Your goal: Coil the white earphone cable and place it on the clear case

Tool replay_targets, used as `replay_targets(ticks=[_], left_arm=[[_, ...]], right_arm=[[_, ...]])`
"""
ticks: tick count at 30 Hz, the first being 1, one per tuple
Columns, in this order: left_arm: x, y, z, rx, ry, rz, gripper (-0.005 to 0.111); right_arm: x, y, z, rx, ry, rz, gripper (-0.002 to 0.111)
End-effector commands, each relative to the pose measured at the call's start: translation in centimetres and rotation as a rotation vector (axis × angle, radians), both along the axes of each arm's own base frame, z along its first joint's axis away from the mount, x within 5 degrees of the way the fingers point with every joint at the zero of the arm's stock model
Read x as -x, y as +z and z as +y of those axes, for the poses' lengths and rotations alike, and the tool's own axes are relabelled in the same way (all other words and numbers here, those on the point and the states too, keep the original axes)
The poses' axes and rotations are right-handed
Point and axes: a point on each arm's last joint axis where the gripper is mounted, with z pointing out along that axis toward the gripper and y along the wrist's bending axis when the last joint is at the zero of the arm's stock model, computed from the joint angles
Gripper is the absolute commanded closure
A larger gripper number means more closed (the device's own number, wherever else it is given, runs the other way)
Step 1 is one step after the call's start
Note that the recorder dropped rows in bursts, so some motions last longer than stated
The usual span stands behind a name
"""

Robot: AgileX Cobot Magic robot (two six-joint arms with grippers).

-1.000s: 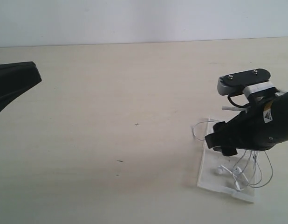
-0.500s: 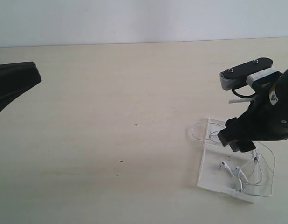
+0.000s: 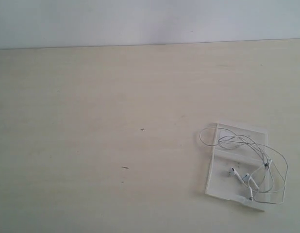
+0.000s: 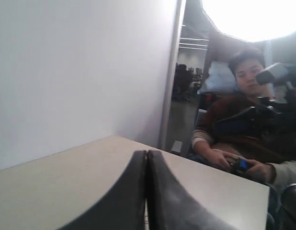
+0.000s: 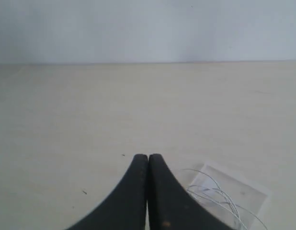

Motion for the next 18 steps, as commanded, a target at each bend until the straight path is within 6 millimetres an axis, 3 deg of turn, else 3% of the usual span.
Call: replay_targets(ticks=[1, 6, 18], left_arm=[[1.2, -0.4, 0.9, 0.055, 0.174, 0.004, 0.107], [1.5, -1.7, 3.3, 0.153, 0.499, 0.042, 0.107], [1.6, -2.2, 3.1, 0.154, 0.469, 0.053, 0.107]], right_arm=[[1.6, 0.5, -0.5, -0.079, 0.025, -0.116, 0.108], [2.4, 1.2, -0.6, -0.186, 0.041, -0.175, 0.108], [2.4, 1.2, -0.6, -0.191, 0.043, -0.171, 0.108]])
